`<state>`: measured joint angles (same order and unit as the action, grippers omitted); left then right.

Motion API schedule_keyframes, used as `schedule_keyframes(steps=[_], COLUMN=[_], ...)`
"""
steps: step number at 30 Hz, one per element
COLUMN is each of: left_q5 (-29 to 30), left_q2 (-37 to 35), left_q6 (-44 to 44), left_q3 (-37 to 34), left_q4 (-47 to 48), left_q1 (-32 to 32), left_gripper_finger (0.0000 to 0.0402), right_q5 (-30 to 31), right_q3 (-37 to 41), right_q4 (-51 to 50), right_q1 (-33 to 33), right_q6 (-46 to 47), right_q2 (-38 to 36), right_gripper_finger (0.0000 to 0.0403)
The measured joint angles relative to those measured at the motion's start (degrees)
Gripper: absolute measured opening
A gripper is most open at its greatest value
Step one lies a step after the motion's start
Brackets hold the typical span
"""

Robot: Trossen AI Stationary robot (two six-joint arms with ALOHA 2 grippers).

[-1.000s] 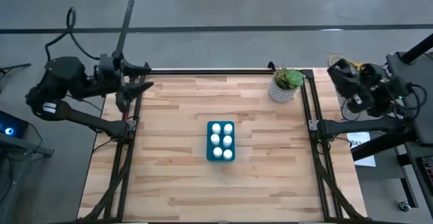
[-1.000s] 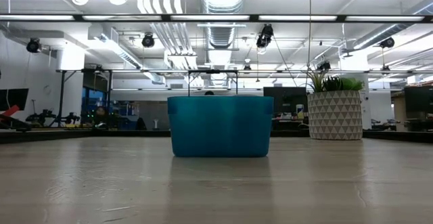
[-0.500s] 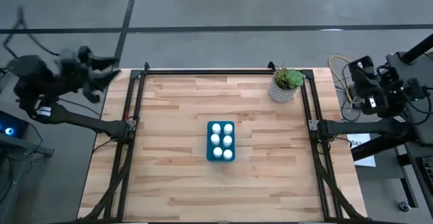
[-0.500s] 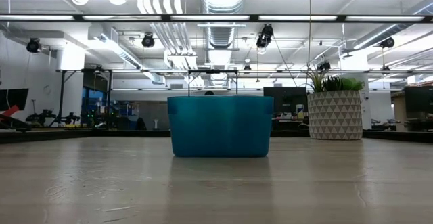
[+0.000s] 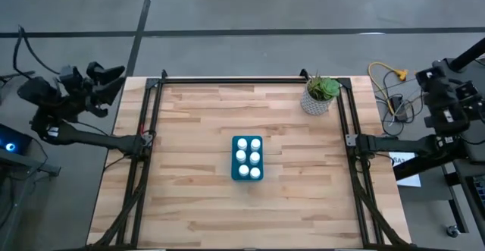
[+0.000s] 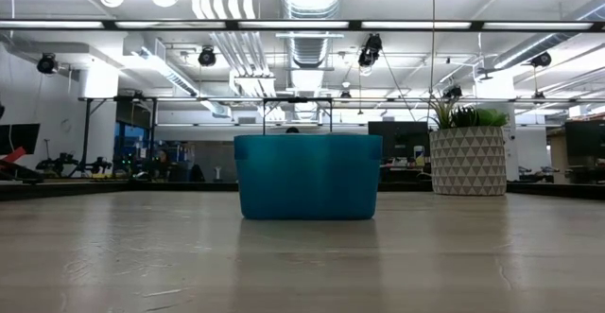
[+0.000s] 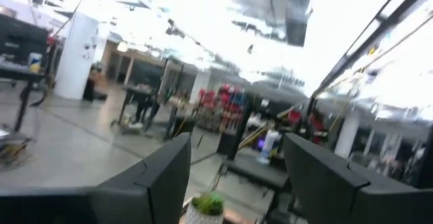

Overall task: Pick and place pill bottles into a basket
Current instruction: Return to Home Position

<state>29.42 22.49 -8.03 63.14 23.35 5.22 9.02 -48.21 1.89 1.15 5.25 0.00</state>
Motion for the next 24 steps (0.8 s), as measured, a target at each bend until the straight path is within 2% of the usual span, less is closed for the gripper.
schedule_keyframes(steps=[8, 15, 18, 22, 24], left_q5=[-7.4, -8.3, -9.2, -15.0, -15.5], left_q2=[-11.3, -20.5, -20.6, -19.6, -19.7], left_q6=[5.6, 7.5, 8.4, 11.7, 11.4], left_q3=[-15.2, -29.7, -35.5, -40.3, -43.4], left_q4=[-22.8, -41.2, -48.8, -62.4, -64.8], left_q1=[0.0, 0.0, 0.0, 0.0, 0.0], left_gripper_finger=[0.0219, 0.0219, 0.0219, 0.0219, 0.0219], right_q5=[0.2, 4.6, 4.6, 4.4, 4.4], right_q3=[-0.8, 3.3, 6.2, 10.9, 13.8], right_q4=[1.2, 5.7, 10.6, 20.7, 26.7], right_q1=[0.0, 0.0, 0.0, 0.0, 0.0], right_q6=[-4.3, -2.4, -1.7, -1.2, -1.2], right_q2=[0.9, 0.1, 0.2, 0.1, 0.1], right_gripper_finger=[0.0068, 0.0068, 0.0068, 0.0068, 0.0068])
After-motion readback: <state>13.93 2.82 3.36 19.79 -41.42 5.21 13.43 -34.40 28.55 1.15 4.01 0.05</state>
